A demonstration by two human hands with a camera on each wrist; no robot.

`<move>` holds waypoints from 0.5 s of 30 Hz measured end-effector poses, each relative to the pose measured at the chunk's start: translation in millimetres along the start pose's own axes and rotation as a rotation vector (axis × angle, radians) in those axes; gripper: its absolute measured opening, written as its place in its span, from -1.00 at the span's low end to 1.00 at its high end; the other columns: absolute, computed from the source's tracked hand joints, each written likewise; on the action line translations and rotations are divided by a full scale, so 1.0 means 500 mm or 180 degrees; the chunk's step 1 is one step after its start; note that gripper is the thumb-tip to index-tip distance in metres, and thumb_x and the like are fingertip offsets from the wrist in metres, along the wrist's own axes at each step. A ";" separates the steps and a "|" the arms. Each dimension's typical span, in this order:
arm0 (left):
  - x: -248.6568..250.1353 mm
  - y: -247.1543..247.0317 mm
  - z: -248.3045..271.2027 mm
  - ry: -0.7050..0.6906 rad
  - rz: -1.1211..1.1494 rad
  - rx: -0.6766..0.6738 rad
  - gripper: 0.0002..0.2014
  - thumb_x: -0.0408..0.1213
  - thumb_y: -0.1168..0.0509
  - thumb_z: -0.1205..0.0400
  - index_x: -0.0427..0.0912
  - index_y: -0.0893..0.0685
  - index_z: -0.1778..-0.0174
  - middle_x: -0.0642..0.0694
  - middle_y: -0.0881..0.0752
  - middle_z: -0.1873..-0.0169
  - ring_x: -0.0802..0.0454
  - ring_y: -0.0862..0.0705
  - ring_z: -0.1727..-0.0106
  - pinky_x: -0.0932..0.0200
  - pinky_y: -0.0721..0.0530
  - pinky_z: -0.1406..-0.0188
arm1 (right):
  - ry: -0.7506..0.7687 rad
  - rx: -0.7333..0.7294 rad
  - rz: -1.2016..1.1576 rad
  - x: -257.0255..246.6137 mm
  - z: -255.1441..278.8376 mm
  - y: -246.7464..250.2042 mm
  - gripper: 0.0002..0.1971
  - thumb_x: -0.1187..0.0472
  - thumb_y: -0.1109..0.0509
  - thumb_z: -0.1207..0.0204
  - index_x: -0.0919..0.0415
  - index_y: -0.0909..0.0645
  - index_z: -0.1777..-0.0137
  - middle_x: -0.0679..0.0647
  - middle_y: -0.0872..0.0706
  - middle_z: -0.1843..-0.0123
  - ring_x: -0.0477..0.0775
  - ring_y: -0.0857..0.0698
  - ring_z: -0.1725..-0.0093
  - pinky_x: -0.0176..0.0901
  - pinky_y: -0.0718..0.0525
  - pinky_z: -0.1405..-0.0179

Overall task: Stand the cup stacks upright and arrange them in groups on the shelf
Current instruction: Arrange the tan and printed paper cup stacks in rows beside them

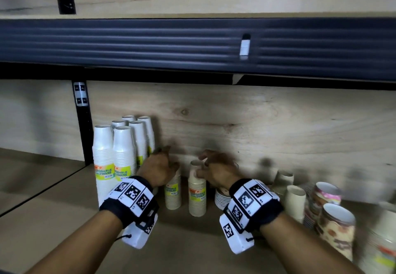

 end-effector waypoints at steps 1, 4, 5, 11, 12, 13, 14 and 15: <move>0.016 0.014 0.007 -0.0066 -0.0062 0.0084 -0.32 0.04 -0.25 -0.65 -0.08 -0.21 -0.66 -0.19 -0.39 -0.57 -0.17 -0.46 -0.51 0.06 -0.47 -0.46 | -0.0015 0.0010 0.0033 0.002 0.007 0.013 -0.49 0.07 -0.53 -0.48 0.05 -0.53 -0.42 0.00 -0.65 -0.38 0.02 -0.65 -0.27 -0.18 -0.63 -0.20; 0.084 0.042 0.028 -0.0345 -0.0051 0.0261 -0.40 0.10 -0.27 -0.63 0.01 -0.34 -0.57 -0.11 -0.44 -0.48 -0.15 -0.53 -0.42 0.01 -0.52 -0.40 | -0.0128 0.0089 0.0369 0.023 0.029 0.067 -0.51 0.04 -0.50 -0.52 0.08 -0.54 -0.42 0.07 -0.63 -0.40 0.10 -0.63 -0.32 -0.07 -0.61 -0.31; 0.110 0.040 0.033 -0.0433 -0.0051 0.0221 -0.43 0.11 -0.27 -0.62 0.02 -0.38 -0.54 -0.08 -0.46 -0.46 -0.13 -0.52 -0.42 0.01 -0.52 -0.40 | -0.0175 0.0125 0.0531 0.036 0.037 0.087 -0.49 0.01 -0.50 -0.51 0.11 -0.54 -0.43 0.09 -0.64 -0.41 0.14 -0.62 -0.35 -0.03 -0.59 -0.37; 0.259 -0.020 0.024 -0.0814 -0.0203 -0.0253 -0.43 0.14 -0.28 -0.61 0.02 -0.42 -0.51 -0.06 -0.49 -0.46 -0.09 -0.51 -0.42 0.07 -0.48 -0.38 | -0.0792 0.0142 0.0955 0.170 0.070 0.188 -0.45 -0.19 -0.54 -0.35 0.01 -0.60 -0.30 0.05 -0.62 -0.39 0.22 -0.53 -0.41 0.10 -0.54 -0.40; 0.274 -0.038 0.017 -0.0799 -0.0194 -0.0385 -0.40 0.15 -0.30 -0.59 0.03 -0.40 -0.53 -0.07 -0.48 -0.48 -0.11 -0.51 -0.43 0.05 -0.50 -0.38 | -0.0871 0.0117 0.1022 0.192 0.074 0.199 -0.45 -0.18 -0.53 -0.36 0.00 -0.59 -0.31 0.05 -0.61 -0.39 0.23 -0.51 -0.40 0.11 -0.53 -0.40; 0.289 -0.056 0.008 -0.0779 -0.0189 -0.0499 -0.37 0.15 -0.31 -0.58 0.03 -0.38 -0.55 -0.08 -0.47 -0.50 -0.13 -0.50 -0.44 0.03 -0.51 -0.38 | -0.0926 0.0078 0.1119 0.211 0.078 0.211 -0.46 -0.18 -0.51 -0.38 -0.01 -0.58 -0.33 0.05 -0.61 -0.40 0.25 -0.50 -0.40 0.11 -0.53 -0.40; 0.299 -0.074 0.000 -0.0752 -0.0220 -0.0611 -0.34 0.15 -0.32 -0.57 0.03 -0.36 -0.57 -0.09 -0.45 -0.52 -0.15 -0.49 -0.46 0.01 -0.52 -0.39 | -0.0953 0.0045 0.1193 0.225 0.083 0.218 -0.46 -0.17 -0.49 -0.40 -0.02 -0.56 -0.36 0.05 -0.60 -0.41 0.26 -0.51 -0.40 0.10 -0.53 -0.40; 0.311 -0.090 -0.009 -0.0733 -0.0243 -0.0702 -0.31 0.14 -0.34 -0.56 0.03 -0.33 -0.59 -0.11 -0.44 -0.53 -0.17 -0.49 -0.47 -0.01 -0.53 -0.41 | -0.0949 0.0024 0.1235 0.237 0.087 0.227 -0.46 -0.14 -0.48 -0.42 -0.02 -0.55 -0.39 0.05 -0.59 -0.43 0.25 -0.52 -0.40 0.09 -0.54 -0.40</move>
Point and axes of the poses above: each hand's wrist, its own z-axis away from the middle knuckle, its own y-axis out of the back of the hand, x = y × z, the point moved 7 cm from there along -z, towards the middle knuckle
